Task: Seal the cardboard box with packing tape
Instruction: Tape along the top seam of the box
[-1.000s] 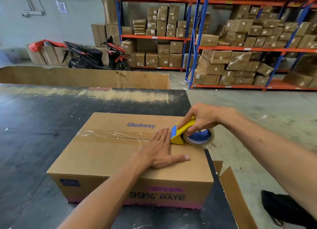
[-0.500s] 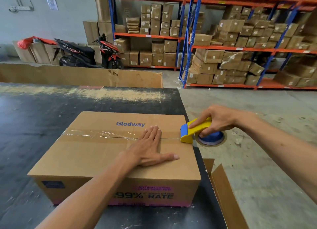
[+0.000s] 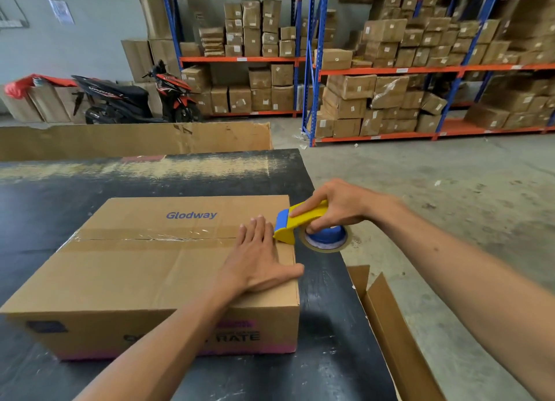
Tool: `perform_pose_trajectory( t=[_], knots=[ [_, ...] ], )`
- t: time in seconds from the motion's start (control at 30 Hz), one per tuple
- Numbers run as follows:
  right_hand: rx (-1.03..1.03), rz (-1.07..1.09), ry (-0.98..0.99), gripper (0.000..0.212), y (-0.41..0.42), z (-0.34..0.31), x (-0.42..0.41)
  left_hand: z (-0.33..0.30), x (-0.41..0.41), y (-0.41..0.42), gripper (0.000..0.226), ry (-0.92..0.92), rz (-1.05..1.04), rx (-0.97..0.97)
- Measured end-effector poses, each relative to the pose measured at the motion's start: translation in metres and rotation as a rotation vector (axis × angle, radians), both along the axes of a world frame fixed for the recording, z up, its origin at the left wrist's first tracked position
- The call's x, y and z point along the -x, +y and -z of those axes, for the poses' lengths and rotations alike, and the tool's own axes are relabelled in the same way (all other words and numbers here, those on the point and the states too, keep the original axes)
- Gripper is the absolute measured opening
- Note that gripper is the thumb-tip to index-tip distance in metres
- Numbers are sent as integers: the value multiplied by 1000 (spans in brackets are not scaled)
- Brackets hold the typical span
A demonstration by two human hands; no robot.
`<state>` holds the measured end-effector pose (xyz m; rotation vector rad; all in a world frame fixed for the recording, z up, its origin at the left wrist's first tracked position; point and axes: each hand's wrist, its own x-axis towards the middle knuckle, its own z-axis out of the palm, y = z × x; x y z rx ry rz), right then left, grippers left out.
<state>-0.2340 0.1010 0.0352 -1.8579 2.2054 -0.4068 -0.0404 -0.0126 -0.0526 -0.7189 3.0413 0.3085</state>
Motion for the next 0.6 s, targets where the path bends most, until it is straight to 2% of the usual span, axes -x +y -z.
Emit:
perform_pose_trajectory(
  t=[0.33, 0.6],
  knots=[
    [-76, 54, -32, 47, 54, 1, 41, 2, -1, -3, 123, -32, 11, 3],
    [1, -78, 311, 43, 23, 31, 12, -1, -1, -2, 120, -60, 27, 27]
  ],
)
